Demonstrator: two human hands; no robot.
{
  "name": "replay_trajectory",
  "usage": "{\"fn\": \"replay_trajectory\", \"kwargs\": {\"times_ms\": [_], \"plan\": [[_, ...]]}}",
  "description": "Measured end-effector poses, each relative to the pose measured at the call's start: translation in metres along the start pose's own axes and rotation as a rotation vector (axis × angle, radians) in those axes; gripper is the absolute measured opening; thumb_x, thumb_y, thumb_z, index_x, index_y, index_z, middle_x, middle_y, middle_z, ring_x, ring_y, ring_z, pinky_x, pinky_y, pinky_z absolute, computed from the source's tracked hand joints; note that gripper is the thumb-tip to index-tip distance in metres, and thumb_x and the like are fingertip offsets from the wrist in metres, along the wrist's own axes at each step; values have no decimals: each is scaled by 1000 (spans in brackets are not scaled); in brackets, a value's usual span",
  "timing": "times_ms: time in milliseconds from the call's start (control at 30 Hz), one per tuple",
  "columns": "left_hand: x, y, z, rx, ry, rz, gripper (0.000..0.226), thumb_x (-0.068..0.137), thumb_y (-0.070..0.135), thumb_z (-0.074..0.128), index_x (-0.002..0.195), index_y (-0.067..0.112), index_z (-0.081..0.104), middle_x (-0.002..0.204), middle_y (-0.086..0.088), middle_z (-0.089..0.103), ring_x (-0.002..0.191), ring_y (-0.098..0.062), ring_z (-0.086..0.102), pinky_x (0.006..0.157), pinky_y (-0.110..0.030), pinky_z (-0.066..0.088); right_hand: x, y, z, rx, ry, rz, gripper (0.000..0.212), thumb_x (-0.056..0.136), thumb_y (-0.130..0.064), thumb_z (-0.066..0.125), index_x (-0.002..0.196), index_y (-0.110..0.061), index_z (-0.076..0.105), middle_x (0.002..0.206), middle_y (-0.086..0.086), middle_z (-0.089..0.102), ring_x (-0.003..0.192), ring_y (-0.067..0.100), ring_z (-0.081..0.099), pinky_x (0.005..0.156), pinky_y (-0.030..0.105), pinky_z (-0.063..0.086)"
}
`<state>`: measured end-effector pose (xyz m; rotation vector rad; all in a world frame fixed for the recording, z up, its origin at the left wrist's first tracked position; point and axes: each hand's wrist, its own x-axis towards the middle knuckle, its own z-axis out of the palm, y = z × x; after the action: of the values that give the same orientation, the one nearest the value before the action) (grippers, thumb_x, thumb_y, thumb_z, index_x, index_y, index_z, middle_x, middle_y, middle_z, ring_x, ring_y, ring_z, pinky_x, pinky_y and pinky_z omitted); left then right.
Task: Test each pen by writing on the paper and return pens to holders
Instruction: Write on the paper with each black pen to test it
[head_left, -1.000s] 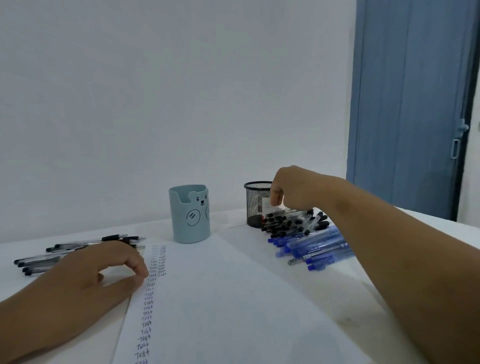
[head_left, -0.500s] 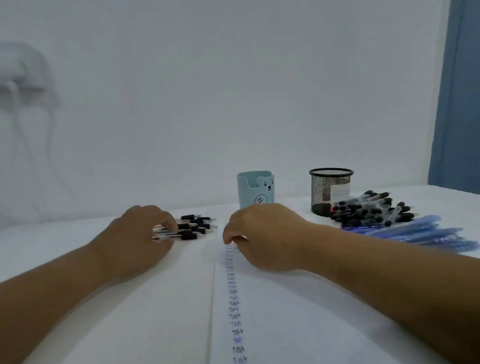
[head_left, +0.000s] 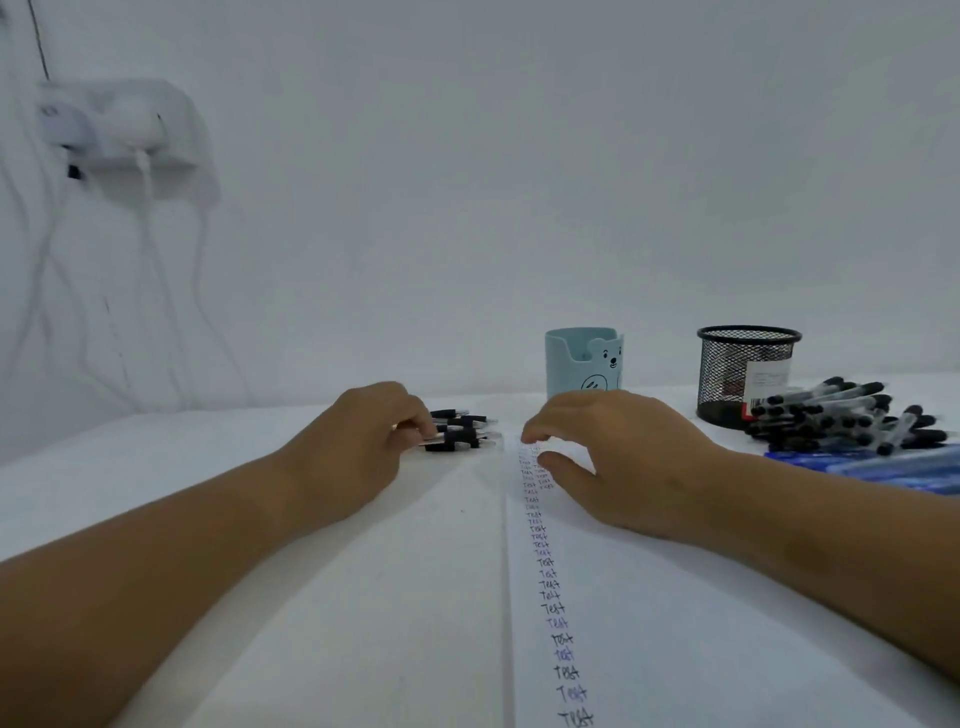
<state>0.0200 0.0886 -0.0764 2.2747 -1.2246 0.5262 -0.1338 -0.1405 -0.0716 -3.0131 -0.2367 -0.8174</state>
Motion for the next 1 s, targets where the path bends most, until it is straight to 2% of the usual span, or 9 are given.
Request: {"fn": "replay_trajectory", "kwargs": {"times_ms": [100, 233, 300, 367, 500, 600, 667, 767, 1000], "plan": [[2, 16, 3, -55, 87, 200, 24, 95, 2, 57, 96, 19, 74, 90, 9, 61, 84, -3, 57, 74, -12, 41, 2, -4, 0, -14, 31, -31, 42, 98, -51, 52, 138, -37, 52, 134, -22, 54, 127, 4, 43, 99, 30, 44], [1, 40, 8, -88, 172, 344, 19, 91, 11, 60, 100, 16, 76, 88, 10, 65, 80, -1, 59, 72, -6, 41, 7, -6, -1, -76, 10, -31, 33, 103, -47, 45, 127, -33, 60, 112, -12, 66, 113, 14, 52, 92, 34, 42], [-2, 46, 8, -213, 189, 201, 12, 93, 16, 66, 99, 23, 74, 85, 11, 70, 77, -6, 63, 70, -10, 44, 9, -1, -1, -97, 31, -35, 29, 104, -40, 41, 115, -29, 66, 97, -8, 68, 100, 19, 58, 88, 34, 39], [-4, 49, 6, -421, 132, -77, 10, 97, 19, 65, 97, 25, 74, 88, 7, 75, 71, -10, 65, 69, -21, 49, 9, 6, -1, -112, 26, 16, 26, 104, -37, 42, 111, -29, 65, 94, -5, 68, 95, 23, 58, 90, 35, 38], [-3, 49, -2, -1083, -119, -514, 36, 108, 32, 41, 114, 10, 69, 103, -17, 76, 72, -24, 66, 66, -32, 51, 5, 19, 0, -38, 52, 104, 22, 103, -35, 47, 116, -31, 65, 105, -2, 70, 99, 28, 59, 80, 32, 33], [-2, 52, -7, -1379, -172, -547, 35, 101, 27, 46, 118, 5, 67, 100, -15, 75, 73, -23, 69, 64, -28, 58, 4, 21, 1, -5, 75, 74, 20, 102, -32, 51, 115, -27, 66, 103, -2, 72, 93, 24, 58, 85, 30, 33], [-2, 54, -8, -1442, -205, -525, 38, 91, 31, 52, 115, 6, 69, 100, -13, 75, 74, -23, 69, 64, -27, 58, 5, 22, 3, -19, 90, 47, 18, 102, -34, 51, 111, -29, 65, 99, -2, 72, 94, 25, 56, 99, 31, 32], [-3, 55, -9, -1481, -306, -503, 45, 91, 36, 49, 119, 8, 70, 114, -15, 73, 80, -24, 70, 66, -28, 59, 6, 23, 6, -24, 88, 32, 26, 98, -40, 44, 107, -30, 65, 95, -2, 71, 98, 27, 57, 106, 32, 29], [-3, 56, -4, -1335, -245, -428, 41, 85, 30, 55, 116, 7, 69, 111, -14, 75, 86, -18, 70, 68, -23, 57, 5, 22, 8, -61, 211, -65, 21, 89, -30, 54, 94, -22, 73, 90, -6, 62, 89, 22, 59, 88, 35, 35]]}}
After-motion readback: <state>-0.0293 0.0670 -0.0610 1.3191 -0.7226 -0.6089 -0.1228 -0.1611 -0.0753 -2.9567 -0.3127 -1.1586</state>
